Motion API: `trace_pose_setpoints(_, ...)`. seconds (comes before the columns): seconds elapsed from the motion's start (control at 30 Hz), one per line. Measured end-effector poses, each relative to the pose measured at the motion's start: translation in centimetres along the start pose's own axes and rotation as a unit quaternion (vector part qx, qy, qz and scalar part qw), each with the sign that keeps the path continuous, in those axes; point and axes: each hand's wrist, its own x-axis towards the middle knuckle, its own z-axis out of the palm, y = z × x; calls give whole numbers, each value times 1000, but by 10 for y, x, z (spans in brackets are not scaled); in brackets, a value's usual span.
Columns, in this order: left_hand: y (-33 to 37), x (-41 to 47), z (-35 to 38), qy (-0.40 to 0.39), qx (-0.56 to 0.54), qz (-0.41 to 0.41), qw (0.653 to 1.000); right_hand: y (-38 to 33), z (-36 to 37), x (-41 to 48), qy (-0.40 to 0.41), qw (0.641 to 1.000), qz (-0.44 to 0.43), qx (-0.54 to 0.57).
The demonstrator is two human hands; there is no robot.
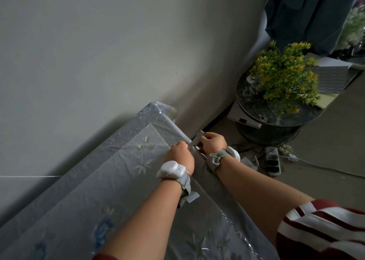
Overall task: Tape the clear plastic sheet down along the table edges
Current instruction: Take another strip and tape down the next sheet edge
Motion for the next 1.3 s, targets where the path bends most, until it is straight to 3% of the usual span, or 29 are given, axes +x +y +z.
trace_pose_setpoints(0.17,1,1,2,6,4,-4,1000,0,2,2,-48,997,-5,-67)
trace_pose_setpoints(0.3,2,0,1,2,0,0,1000,-6,1,0,5,990,-59,-126)
trace_pose_setpoints(0.37,0,-1,0,3,-7,6,1000,-7,-1,-1,31,992,-60,-108)
trace_pose_setpoints(0.73,2,-10,-7,28,-94,10,995,-7,-1,-3,-7,999,-35,-23)
trace_pose_setpoints(0.93,-1,-12,-9,10,-130,56,990,-12,-3,-10,-18,995,-82,-62)
trace_pose_setpoints(1.13,0,-2,-10,-2,-203,13,979,-10,-2,-9,27,990,-110,-84)
trace_pose_setpoints(1.3,1,-4,-7,-1,-204,8,979,-3,-4,-3,-21,999,-25,-44)
